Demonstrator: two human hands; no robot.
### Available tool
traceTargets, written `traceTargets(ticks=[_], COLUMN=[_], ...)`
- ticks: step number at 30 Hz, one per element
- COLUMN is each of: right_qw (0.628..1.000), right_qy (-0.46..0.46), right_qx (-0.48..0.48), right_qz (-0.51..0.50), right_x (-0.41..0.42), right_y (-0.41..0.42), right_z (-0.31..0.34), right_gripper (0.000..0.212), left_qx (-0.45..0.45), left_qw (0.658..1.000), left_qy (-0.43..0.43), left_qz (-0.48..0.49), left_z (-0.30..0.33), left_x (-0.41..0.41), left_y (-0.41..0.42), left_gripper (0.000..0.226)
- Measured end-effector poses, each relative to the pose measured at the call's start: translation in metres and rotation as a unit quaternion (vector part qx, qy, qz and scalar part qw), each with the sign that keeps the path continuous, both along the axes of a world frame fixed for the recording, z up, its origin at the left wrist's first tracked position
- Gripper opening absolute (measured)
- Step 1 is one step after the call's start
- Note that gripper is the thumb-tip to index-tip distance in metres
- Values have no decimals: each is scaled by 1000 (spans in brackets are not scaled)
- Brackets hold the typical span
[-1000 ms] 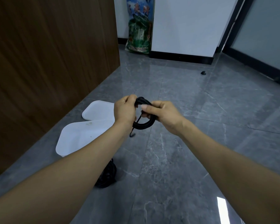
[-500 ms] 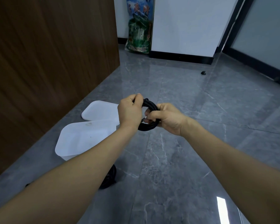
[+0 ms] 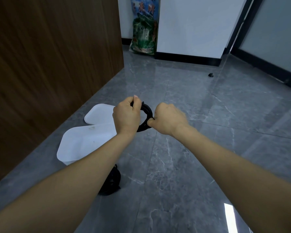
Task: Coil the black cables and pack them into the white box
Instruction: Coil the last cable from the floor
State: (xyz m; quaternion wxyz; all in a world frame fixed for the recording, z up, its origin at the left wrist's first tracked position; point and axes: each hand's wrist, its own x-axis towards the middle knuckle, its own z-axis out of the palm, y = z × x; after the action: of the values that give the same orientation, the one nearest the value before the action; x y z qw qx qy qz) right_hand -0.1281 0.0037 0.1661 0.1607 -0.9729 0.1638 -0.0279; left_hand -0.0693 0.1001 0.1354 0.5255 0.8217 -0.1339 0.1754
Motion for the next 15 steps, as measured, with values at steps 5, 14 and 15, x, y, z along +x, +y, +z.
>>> traceTargets(ticks=[5,14,15], right_qw=[919,966,978], right_qy=[-42,-46,-58], right_qx=[392,249,193], right_qz=[15,45,59], right_x=[1,1,2], right_y=[-3,-20,-23], right_z=[-1,-2,-4], right_gripper=[26,33,32], left_qx=[-42,-160,-196], left_qw=[997,966,950], left_qy=[50,202,242], left_qz=[30,31,33], left_z=[6,7,7], left_x=[9,15,15], left_y=[7,8,7], left_gripper=[48,40,36])
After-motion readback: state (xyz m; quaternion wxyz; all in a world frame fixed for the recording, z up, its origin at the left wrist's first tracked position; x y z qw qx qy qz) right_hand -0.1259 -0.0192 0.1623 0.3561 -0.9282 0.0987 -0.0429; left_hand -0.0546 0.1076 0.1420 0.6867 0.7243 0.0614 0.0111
